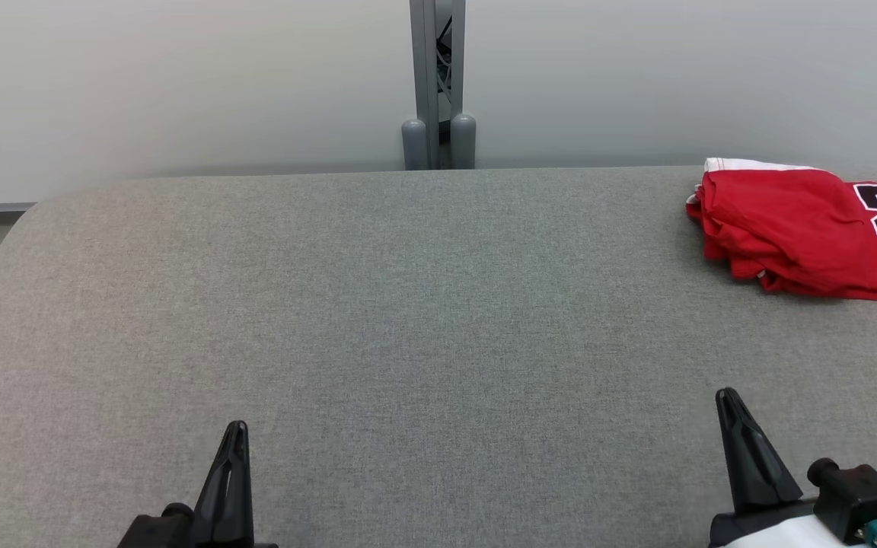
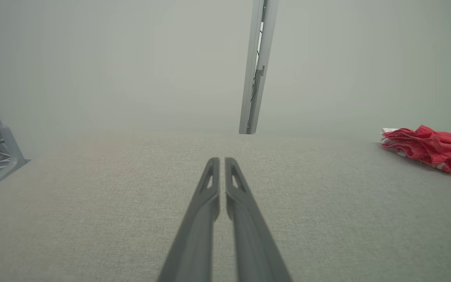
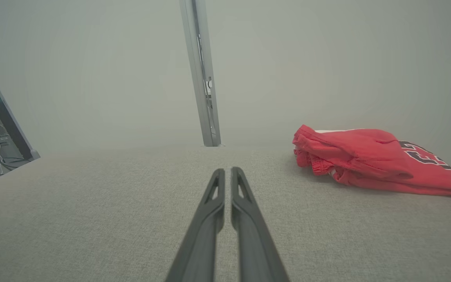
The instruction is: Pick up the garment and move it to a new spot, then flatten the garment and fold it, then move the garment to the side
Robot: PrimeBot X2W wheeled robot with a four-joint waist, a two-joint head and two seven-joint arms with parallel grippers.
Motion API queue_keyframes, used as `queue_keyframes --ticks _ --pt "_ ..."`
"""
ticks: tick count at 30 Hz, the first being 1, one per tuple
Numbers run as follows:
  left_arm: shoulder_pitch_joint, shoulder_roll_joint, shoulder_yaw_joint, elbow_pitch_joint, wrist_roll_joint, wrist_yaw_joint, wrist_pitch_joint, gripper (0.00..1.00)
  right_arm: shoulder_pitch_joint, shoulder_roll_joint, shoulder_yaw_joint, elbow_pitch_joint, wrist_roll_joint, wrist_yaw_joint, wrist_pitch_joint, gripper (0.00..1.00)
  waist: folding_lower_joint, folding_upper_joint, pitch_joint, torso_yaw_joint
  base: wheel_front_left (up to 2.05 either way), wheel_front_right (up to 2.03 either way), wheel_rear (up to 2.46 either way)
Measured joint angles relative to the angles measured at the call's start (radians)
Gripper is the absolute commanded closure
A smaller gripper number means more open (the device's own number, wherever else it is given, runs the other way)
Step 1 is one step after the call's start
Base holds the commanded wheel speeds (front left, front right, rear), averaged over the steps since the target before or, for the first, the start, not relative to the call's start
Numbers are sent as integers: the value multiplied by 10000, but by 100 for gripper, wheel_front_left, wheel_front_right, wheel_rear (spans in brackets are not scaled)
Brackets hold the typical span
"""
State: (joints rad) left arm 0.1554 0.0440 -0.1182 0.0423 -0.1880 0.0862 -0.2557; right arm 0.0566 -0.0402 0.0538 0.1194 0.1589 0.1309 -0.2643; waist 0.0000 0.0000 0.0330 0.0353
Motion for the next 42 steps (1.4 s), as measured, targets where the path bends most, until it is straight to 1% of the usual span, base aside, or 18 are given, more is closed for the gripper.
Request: queue_keyframes --ticks 3,8,18,22,23,24,25,27,29,30,31,42 --pt "69 -12 -10 234 -161 -4 56 100 133 38 17 226 163 0 15 100 0 0 -2 -3 0 0 0" --pt "6 27 44 385 -1198 -88 272 100 89 21 -2 316 1164 0 190 100 0 0 -13 -18 0 0 0" --pt "-481 138 211 832 -3124 -416 662 100 -218 -46 -63 556 3095 0 520 100 0 0 -37 -47 0 0 0" --pt "-682 178 276 1001 -3820 -512 813 100 -340 -67 -92 625 3793 0 623 100 0 0 -46 -58 0 0 0" --pt "-682 178 276 1001 -3820 -512 813 100 -340 -67 -92 625 3793 0 623 100 0 0 -46 -58 0 0 0" --pt "-784 198 320 1081 -4157 -550 911 100 -396 -86 -109 656 4134 0 704 100 0 0 -51 -64 0 0 0" --pt "-784 198 320 1081 -4157 -550 911 100 -396 -86 -109 656 4134 0 704 100 0 0 -51 -64 0 0 0" --pt "-899 240 382 1168 -4633 -627 1028 100 -490 -111 -130 715 4621 0 796 100 0 0 -57 -71 0 0 0" --pt "-948 253 399 1197 -4809 -652 1072 100 -517 -113 -140 742 4775 0 805 100 0 0 -59 -74 0 0 0" --pt "-1036 274 437 1239 -5101 -690 1147 100 -564 -121 -157 784 5095 0 871 100 0 0 -64 -80 0 0 0" --pt "-1036 274 437 1239 -5101 -690 1147 100 -564 -121 -157 784 5095 0 871 100 0 0 -64 -80 0 0 0" --pt "-1445 322 675 1534 -6684 -943 1546 100 -829 -171 -261 947 6690 -2 1195 100 0 0 -88 -112 0 0 0"
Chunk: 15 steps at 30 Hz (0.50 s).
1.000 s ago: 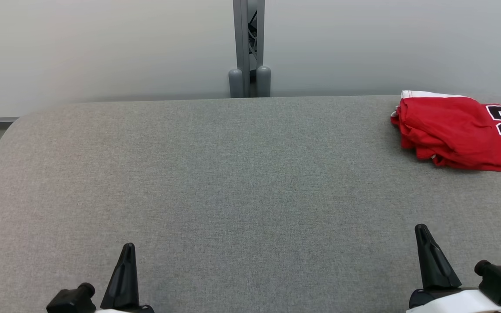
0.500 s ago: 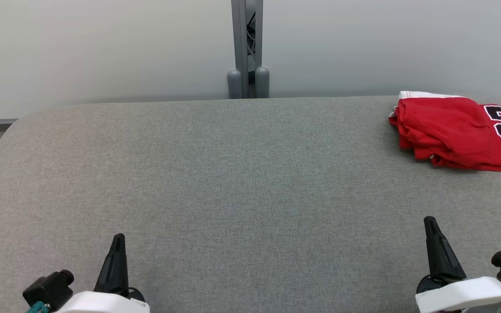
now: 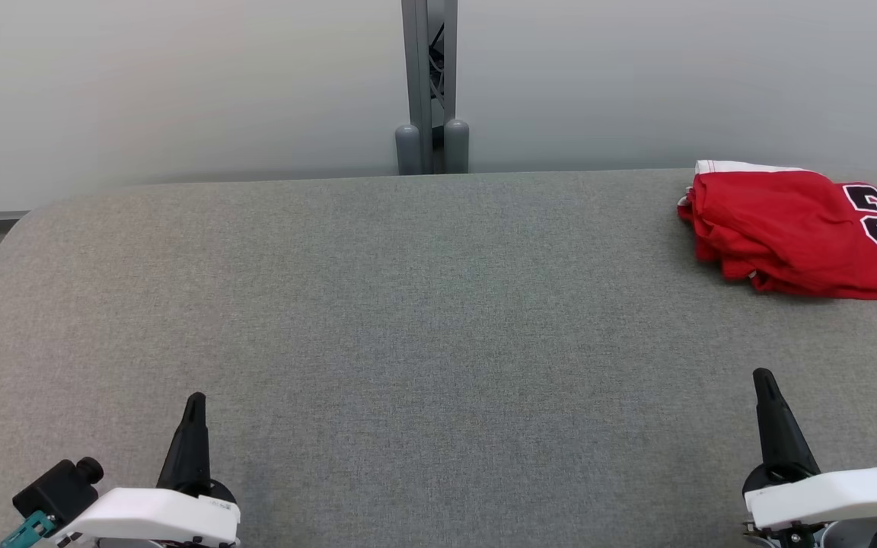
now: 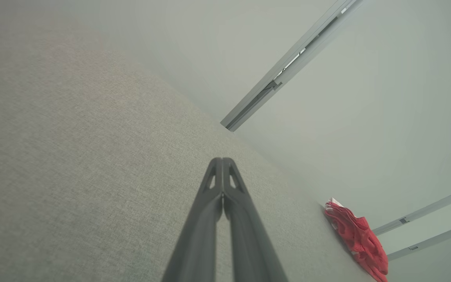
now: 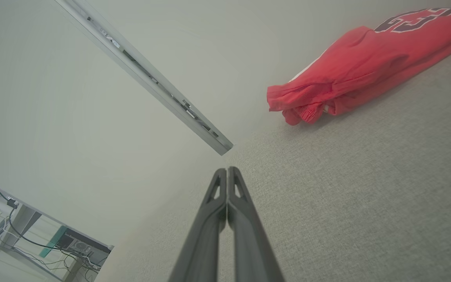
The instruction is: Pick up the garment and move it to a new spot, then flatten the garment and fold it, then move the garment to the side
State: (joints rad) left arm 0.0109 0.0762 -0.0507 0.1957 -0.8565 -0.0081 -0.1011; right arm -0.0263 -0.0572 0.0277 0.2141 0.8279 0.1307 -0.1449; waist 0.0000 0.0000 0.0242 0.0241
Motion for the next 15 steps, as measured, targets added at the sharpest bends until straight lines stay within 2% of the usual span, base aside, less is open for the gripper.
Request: queue_keyframes --ticks 15 --pt "-479 33 326 385 -1843 -263 499 100 -333 -40 -163 224 1877 0 385 100 -1 0 -33 -42 0 0 0"
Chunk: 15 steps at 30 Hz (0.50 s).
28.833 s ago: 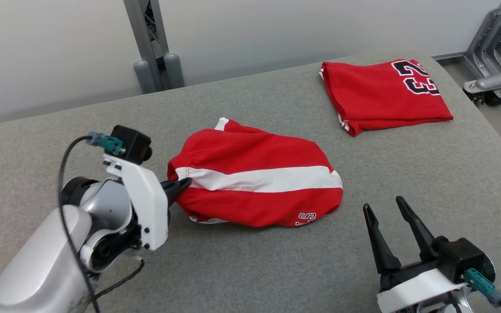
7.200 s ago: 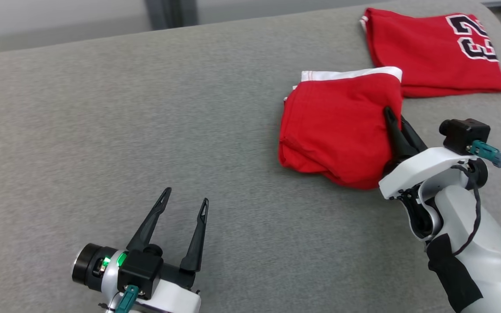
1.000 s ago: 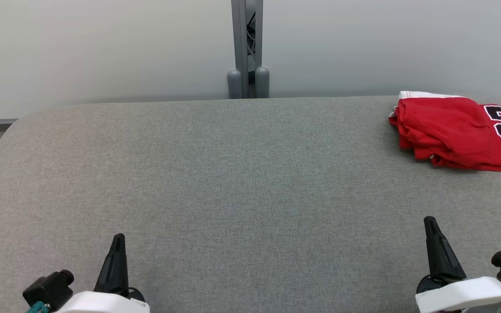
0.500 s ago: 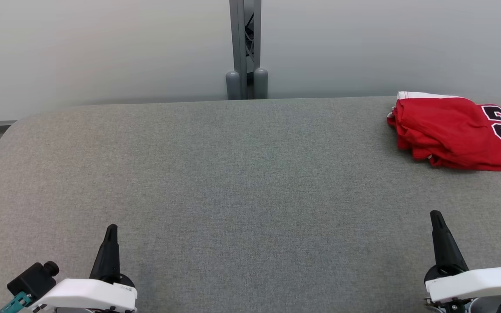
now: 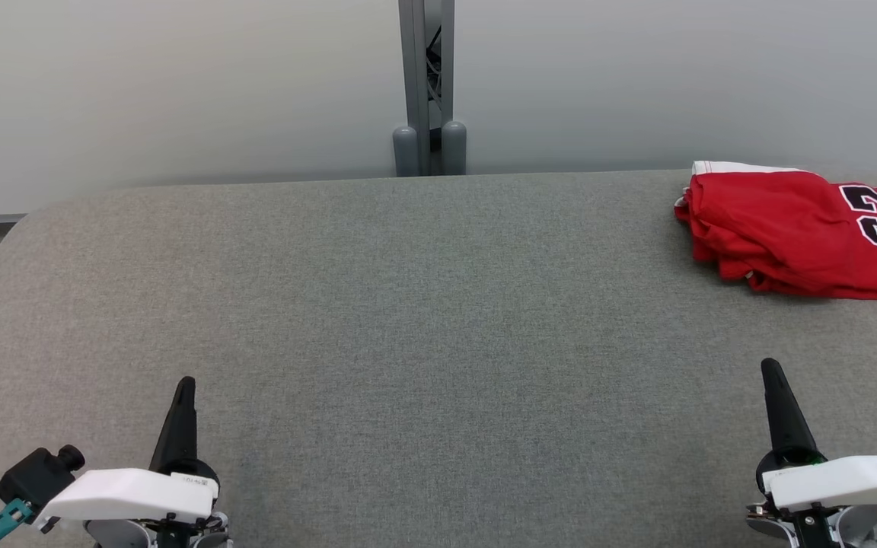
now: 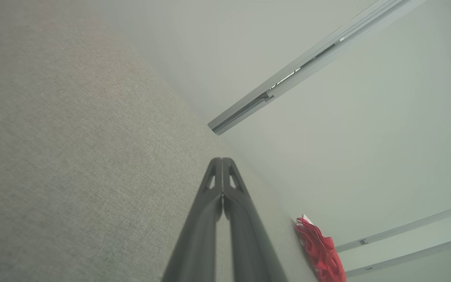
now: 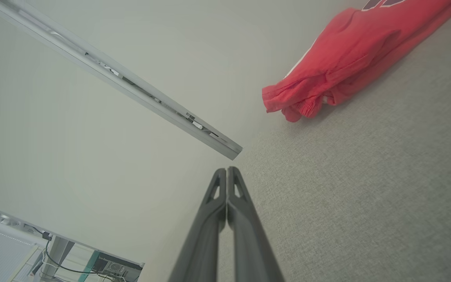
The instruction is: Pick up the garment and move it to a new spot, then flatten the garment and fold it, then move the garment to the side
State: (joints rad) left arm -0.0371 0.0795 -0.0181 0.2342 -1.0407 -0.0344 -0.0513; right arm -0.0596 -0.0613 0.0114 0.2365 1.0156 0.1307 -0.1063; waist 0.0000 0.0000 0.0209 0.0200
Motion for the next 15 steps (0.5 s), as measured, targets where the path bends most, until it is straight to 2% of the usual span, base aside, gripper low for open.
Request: queue_keyframes --ticks 15 --pt "-506 13 336 345 -1632 -267 512 100 -309 -12 -159 205 1728 0 362 100 0 0 -36 -45 0 0 0"
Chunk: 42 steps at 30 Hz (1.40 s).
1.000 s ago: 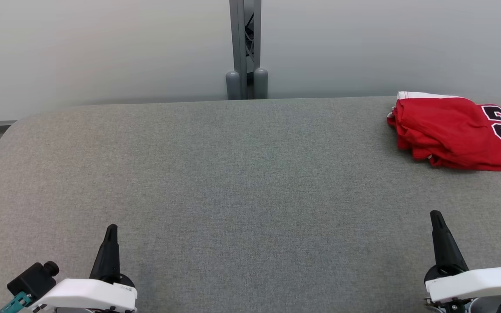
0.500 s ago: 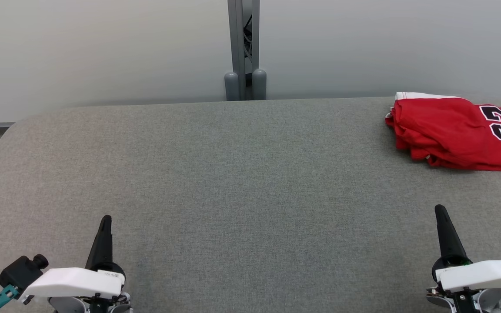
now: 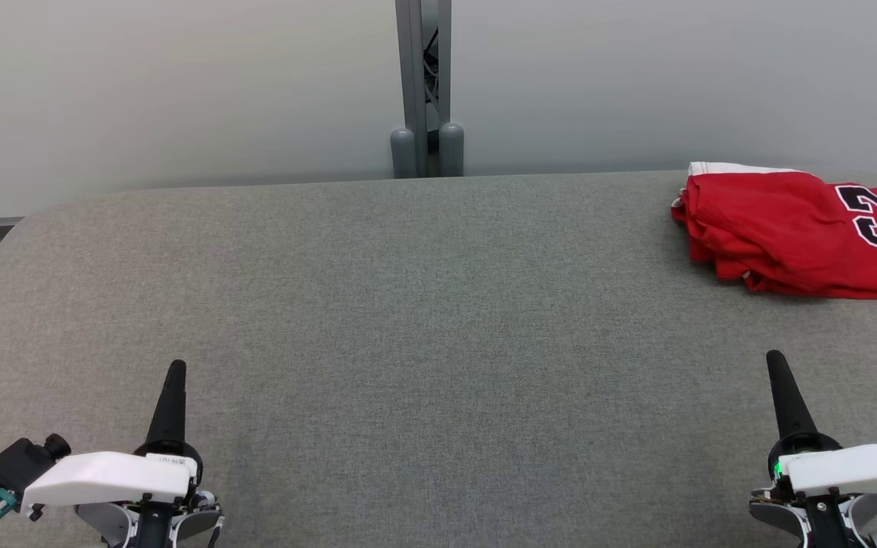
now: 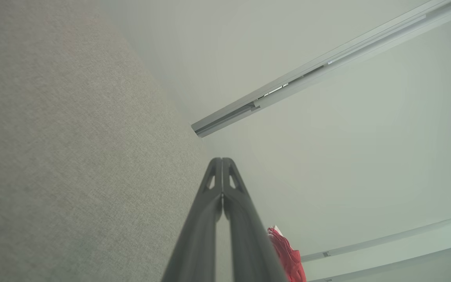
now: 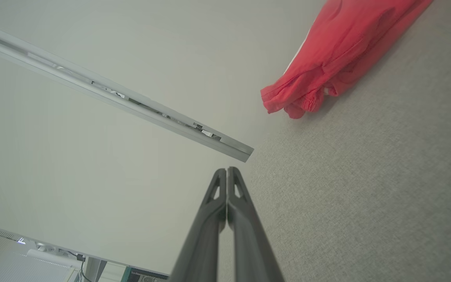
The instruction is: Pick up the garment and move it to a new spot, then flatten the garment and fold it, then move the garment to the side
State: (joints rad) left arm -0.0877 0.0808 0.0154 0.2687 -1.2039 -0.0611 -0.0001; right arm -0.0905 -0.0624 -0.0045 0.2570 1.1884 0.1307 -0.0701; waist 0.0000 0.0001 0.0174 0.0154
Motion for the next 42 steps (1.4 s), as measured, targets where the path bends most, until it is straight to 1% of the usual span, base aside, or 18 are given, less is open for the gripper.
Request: queue_keyframes --ticks 25,42 --pt "-640 -2 491 464 -2157 -347 704 100 -400 -10 -253 253 2199 0 527 100 0 0 -56 -70 0 0 0" --pt "-978 -12 780 713 -3287 -523 1101 100 -641 -8 -412 405 3382 0 826 100 0 0 -91 -114 0 0 0"
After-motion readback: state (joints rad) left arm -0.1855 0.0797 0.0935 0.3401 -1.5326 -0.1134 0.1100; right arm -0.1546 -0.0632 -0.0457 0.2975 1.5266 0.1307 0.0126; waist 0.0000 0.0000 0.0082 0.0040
